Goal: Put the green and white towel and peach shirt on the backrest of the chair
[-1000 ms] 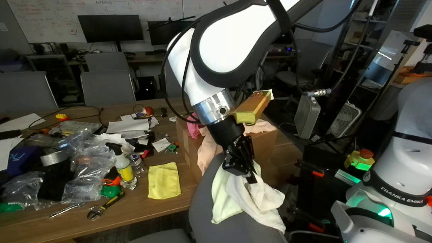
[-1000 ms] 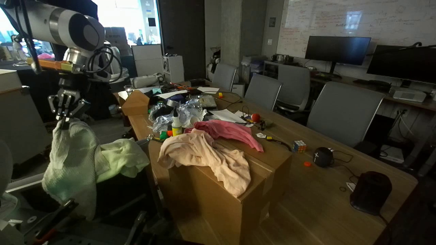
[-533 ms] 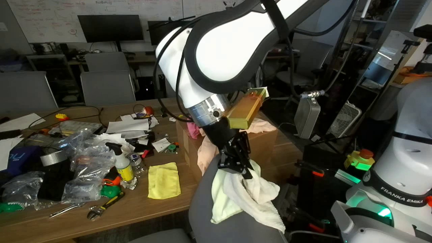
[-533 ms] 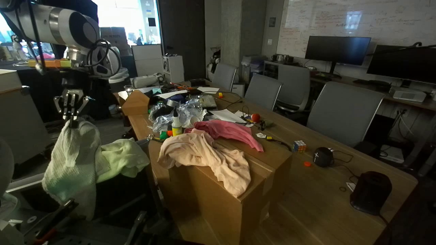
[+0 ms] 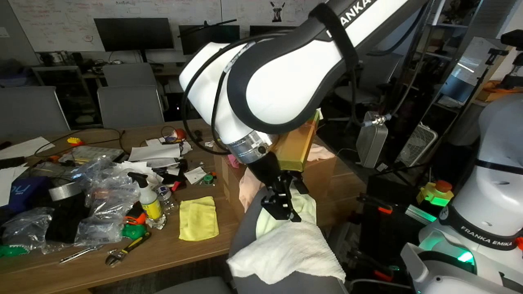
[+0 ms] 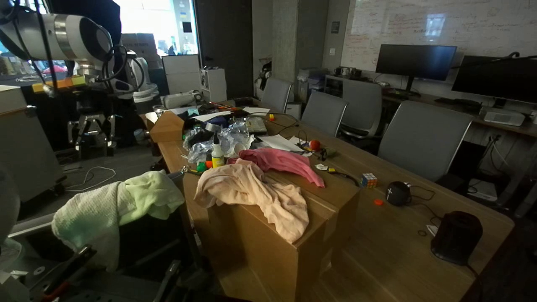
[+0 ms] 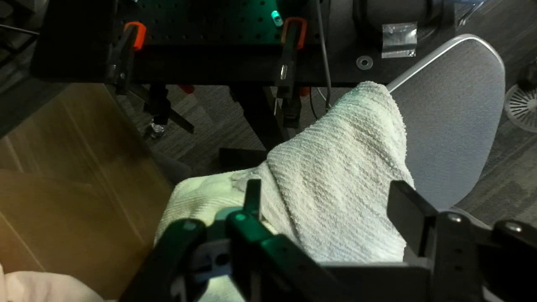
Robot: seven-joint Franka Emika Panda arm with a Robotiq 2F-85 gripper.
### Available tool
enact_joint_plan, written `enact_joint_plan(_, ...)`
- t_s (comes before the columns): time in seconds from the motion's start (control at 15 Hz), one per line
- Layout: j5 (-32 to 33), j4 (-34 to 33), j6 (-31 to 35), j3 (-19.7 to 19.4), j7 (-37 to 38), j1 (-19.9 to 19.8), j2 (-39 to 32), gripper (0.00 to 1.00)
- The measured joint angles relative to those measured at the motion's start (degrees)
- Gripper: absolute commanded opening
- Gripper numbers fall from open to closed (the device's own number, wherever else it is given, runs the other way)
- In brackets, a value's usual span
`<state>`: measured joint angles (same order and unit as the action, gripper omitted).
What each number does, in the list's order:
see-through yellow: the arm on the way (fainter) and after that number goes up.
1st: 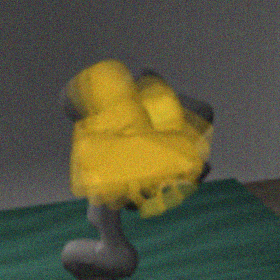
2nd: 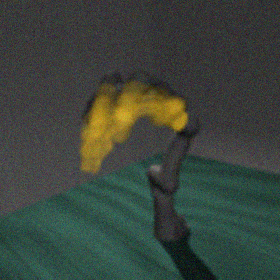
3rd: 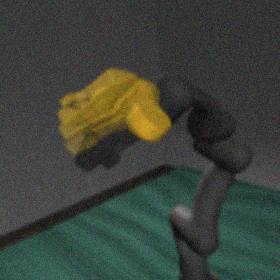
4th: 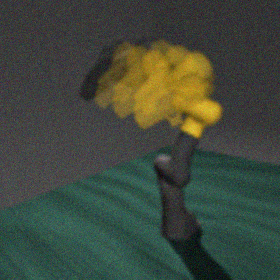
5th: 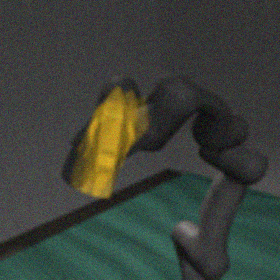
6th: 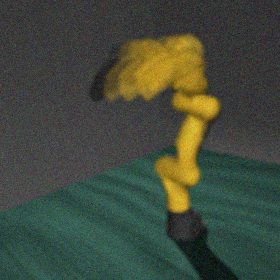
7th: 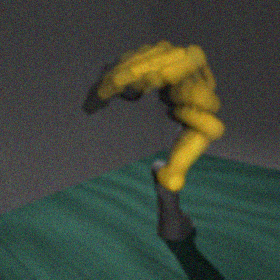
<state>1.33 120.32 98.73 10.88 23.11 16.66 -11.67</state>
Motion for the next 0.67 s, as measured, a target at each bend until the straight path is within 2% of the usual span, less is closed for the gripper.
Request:
enact_joint_plan(0.33, 0.60, -0.40, -0.34, -0.86, 0.25, -0.83, 0.06, 1.00)
enact_joint_plan(0.67, -0.26, -1.25, 2.17, -5.03, -0.05, -6.09, 2.59, 1.00)
